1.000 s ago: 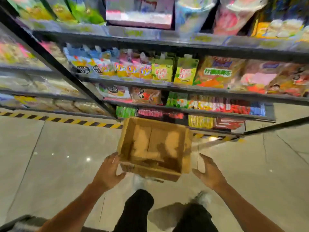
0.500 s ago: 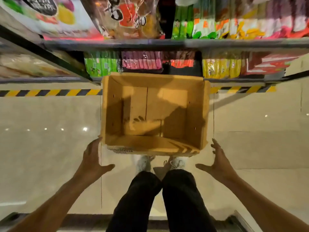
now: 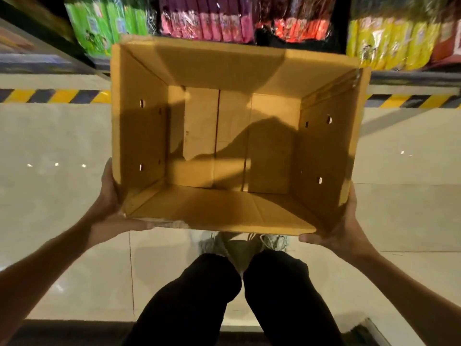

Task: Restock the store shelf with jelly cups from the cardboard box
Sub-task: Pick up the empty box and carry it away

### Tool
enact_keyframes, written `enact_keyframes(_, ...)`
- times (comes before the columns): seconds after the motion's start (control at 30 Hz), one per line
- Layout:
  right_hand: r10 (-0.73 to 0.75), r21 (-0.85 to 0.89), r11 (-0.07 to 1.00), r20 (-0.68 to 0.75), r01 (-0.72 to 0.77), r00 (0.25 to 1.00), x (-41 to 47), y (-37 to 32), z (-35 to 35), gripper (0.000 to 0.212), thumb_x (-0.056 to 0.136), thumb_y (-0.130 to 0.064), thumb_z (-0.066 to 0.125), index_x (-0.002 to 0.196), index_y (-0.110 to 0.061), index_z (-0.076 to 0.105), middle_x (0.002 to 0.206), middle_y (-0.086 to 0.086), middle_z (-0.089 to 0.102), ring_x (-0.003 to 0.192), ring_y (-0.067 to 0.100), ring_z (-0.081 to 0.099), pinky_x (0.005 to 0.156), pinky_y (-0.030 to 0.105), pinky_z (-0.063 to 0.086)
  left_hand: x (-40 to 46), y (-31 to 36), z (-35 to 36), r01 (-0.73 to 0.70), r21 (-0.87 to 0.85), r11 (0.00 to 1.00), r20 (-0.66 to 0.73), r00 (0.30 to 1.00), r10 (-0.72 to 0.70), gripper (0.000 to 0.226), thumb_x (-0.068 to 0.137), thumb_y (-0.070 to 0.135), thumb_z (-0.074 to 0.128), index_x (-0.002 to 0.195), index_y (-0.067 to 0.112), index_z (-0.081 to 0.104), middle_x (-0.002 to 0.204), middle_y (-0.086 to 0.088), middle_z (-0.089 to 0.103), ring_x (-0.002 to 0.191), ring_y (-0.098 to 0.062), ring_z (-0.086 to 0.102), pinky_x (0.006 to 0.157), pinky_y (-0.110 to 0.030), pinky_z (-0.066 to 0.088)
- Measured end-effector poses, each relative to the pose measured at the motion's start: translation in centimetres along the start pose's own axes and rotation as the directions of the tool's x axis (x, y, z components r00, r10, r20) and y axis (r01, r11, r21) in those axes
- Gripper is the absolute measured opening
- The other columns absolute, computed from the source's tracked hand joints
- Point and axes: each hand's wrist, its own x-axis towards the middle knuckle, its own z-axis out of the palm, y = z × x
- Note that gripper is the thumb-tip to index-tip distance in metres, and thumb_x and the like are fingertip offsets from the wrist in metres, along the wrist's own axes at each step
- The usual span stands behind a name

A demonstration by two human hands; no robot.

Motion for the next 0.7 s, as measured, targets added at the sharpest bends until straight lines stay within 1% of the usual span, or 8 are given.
enact_keyframes(0.1,0.009,-0.038,0.999,0.028,-0.008,1.0,-0.1,1.0,-0.4,0.151,0.058,0.008,0.091,0.152,-0.049,-0.012,0.14,-0.037,0.034,0.126,-0.01,0.05,0.081,0.018,0.057,0.1,0.3,0.2,0.023,-0.058,0.998,0.021,1.0,-0.021,0.154,0.053,-0.02,0.085,0.153,0.049,-0.009,0.145,0.033,0.031,0.123,0.001,0.052,0.075,-0.028,0.063)
enact_keyframes(0.2,0.012,-0.109,0.994,-0.05,-0.017,0.999,-0.2,1.5,0.0,0.151,0.054,-0.013,0.096,0.153,-0.051,-0.012,0.143,-0.027,0.035,0.123,-0.013,0.049,0.08,0.013,0.057,-0.3,-0.3,0.8,-0.031,-0.103,0.994,0.009,0.999,0.032,0.151,0.061,-0.038,0.067,0.148,0.062,-0.006,0.138,0.038,0.04,0.121,-0.014,0.06,0.063,-0.053,0.063)
enact_keyframes(0.27,-0.016,-0.124,0.992,-0.099,0.003,0.995,-0.2,2.0,0.3,0.15,0.057,-0.01,0.096,0.155,-0.046,-0.011,0.143,-0.024,0.038,0.122,-0.006,0.052,0.077,0.017,0.059,-0.6,-0.2,1.3,-0.09,-0.069,0.994,-0.032,0.996,0.088,0.145,0.067,-0.042,0.057,0.146,0.065,-0.002,0.139,0.031,0.044,0.113,-0.021,0.065,0.062,-0.058,0.061)
enact_keyframes(0.4,-0.058,-0.165,0.986,-0.122,0.038,0.991,0.0,2.5,0.5,0.143,0.059,-0.011,0.095,0.158,-0.036,-0.006,0.131,-0.034,0.043,0.107,0.001,0.056,0.078,0.021,0.055,-0.7,0.8,1.8,-0.067,-0.092,0.993,-0.095,0.994,0.059,0.145,0.058,-0.016,0.087,0.152,0.052,0.0,0.139,0.013,0.047,0.108,-0.012,0.066,0.06,-0.039,0.063)
enact_keyframes(0.47,-0.066,-0.172,0.984,-0.124,0.044,0.99,-0.2,2.3,0.3,0.142,0.058,-0.011,0.095,0.158,-0.034,-0.004,0.127,-0.045,0.041,0.108,-0.005,0.057,0.077,0.018,0.056,-1.0,1.3,1.5,-0.054,-0.055,0.997,-0.119,0.992,0.047,0.148,0.051,0.009,0.099,0.153,0.05,0.0,0.138,0.012,0.049,0.109,-0.016,0.065,0.063,-0.042,0.063)
enact_keyframes(0.53,-0.073,-0.18,0.982,-0.101,0.054,0.992,-0.6,1.8,-0.2,0.142,0.058,-0.003,0.094,0.159,-0.033,-0.002,0.126,-0.046,0.043,0.11,-0.012,0.057,0.072,0.012,0.057,-1.6,1.8,1.4,-0.031,-0.061,0.998,-0.119,0.993,0.024,0.144,0.047,0.023,0.095,0.152,0.053,0.001,0.134,0.019,0.05,0.109,-0.014,0.065,0.064,-0.046,0.063)
enact_keyframes(0.6,-0.062,-0.166,0.985,-0.079,0.048,0.995,-1.5,0.9,-0.7,0.143,0.058,0.005,0.093,0.159,-0.035,0.0,0.126,-0.043,0.046,0.111,-0.012,0.057,0.075,0.016,0.057,-2.7,2.5,1.3,0.003,-0.085,0.996,-0.099,0.995,-0.011,0.142,0.046,0.023,0.094,0.15,0.057,0.003,0.128,0.025,0.052,0.107,-0.013,0.065,0.064,-0.048,0.063)
enact_keyframes(0.7,-0.069,-0.197,0.979,-0.05,0.058,0.996,-2.9,-0.8,-1.4,0.142,0.058,0.001,0.094,0.158,-0.036,0.002,0.126,-0.044,0.045,0.113,-0.01,0.056,0.079,0.022,0.055,-4.8,3.5,0.8,0.056,-0.153,0.987,-0.092,0.993,-0.071,0.144,0.046,0.012,0.098,0.148,0.062,0.009,0.125,0.029,0.051,0.111,-0.02,0.063,0.065,-0.05,0.063)
